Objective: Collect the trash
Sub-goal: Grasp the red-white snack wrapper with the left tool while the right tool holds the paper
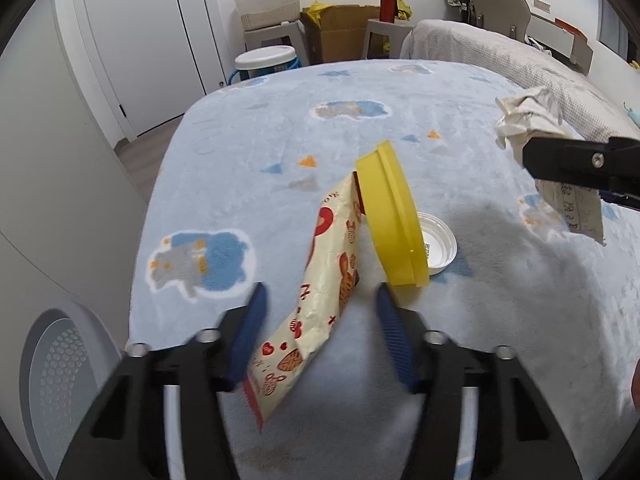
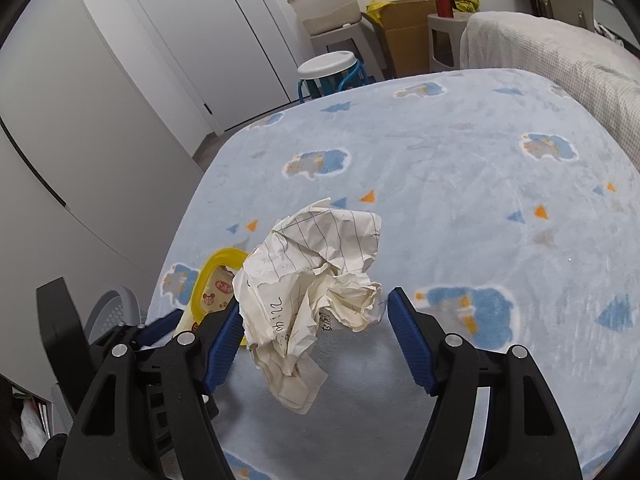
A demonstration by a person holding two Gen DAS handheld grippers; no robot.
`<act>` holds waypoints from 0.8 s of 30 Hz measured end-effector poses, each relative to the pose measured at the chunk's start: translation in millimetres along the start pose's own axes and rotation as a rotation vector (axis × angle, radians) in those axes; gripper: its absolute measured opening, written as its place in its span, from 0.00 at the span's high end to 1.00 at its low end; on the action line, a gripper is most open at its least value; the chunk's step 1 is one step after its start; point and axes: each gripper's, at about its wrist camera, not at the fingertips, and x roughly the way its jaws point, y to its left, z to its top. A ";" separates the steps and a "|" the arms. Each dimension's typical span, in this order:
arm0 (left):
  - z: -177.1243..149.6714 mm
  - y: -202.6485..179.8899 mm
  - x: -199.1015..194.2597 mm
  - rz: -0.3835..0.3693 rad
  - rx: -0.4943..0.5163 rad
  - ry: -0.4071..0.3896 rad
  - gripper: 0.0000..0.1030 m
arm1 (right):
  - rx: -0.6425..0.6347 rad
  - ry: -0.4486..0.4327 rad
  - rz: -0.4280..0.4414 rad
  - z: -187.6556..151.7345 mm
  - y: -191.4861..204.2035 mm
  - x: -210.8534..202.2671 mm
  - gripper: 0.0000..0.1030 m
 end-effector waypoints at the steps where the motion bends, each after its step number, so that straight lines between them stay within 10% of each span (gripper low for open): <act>1: 0.3 -0.4 1.8 -0.004 -0.003 0.009 0.70 | 0.002 -0.002 0.002 0.2 0.0 -1.0 0.34; 24: -27.5 44.1 -102.1 0.027 -0.129 -0.116 0.83 | -0.073 -0.087 0.014 3.6 32.0 -35.0 0.34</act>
